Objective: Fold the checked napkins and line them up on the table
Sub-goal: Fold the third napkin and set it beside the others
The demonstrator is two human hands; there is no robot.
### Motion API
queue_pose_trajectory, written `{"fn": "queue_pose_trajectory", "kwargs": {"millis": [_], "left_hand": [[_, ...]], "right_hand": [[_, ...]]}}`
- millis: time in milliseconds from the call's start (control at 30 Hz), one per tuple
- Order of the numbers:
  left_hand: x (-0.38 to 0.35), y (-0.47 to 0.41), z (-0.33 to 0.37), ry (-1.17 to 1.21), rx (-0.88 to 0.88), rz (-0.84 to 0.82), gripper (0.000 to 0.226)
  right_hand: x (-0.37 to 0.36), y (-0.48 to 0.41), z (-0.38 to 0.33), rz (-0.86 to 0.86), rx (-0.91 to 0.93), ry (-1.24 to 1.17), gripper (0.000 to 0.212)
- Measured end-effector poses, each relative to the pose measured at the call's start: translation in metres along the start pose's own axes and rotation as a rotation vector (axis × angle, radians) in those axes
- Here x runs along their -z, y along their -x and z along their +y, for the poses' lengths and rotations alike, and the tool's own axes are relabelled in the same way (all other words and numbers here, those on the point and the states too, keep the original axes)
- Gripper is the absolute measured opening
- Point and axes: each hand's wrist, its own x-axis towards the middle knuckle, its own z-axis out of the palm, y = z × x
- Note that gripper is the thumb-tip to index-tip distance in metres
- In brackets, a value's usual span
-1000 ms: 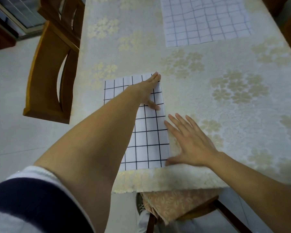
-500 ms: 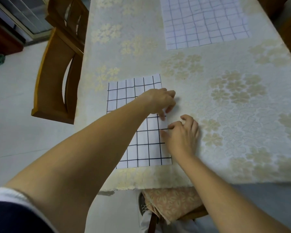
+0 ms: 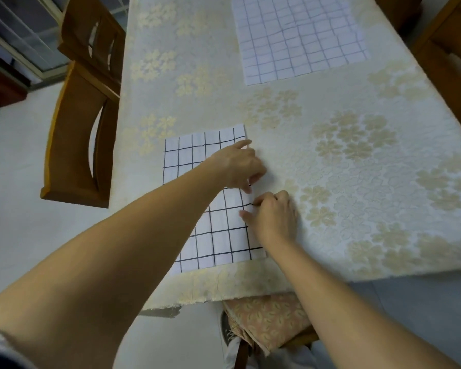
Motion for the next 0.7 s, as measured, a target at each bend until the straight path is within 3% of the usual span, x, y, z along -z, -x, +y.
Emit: {"fn": "queue_pose_trajectory", "kwargs": {"millis": [200, 267, 400, 500, 600, 667, 700], "left_hand": [[0.012, 0.002, 0.001, 0.241, 0.000, 0.060, 0.021], [0.014, 0.000, 0.002, 0.276, -0.006, 0.109, 0.019], [0.021, 0.002, -0.004, 0.226, 0.024, 0.163, 0.028], [0.024, 0.009, -0.012, 0.390, 0.142, 0.160, 0.030], [0.015, 0.016, -0.017, 0.627, 0.296, 0.085, 0.021], [0.001, 0.021, -0.017, 0.666, 0.362, 0.090, 0.023], [-0.009, 0.024, -0.016, 0.692, 0.408, 0.109, 0.024]], "right_hand": [[0.008, -0.003, 0.004, -0.033, -0.013, -0.101, 0.044], [0.016, -0.013, 0.011, -0.127, -0.012, -0.164, 0.031], [0.050, -0.038, 0.051, -0.348, 0.026, -0.386, 0.050], [0.088, -0.055, 0.079, -0.471, 0.075, -0.292, 0.047], [0.125, -0.081, 0.092, -0.575, 0.149, -0.031, 0.046], [0.140, -0.099, 0.096, -0.540, 0.161, 0.134, 0.035], [0.146, -0.107, 0.098, -0.493, 0.155, 0.172, 0.040]]}}
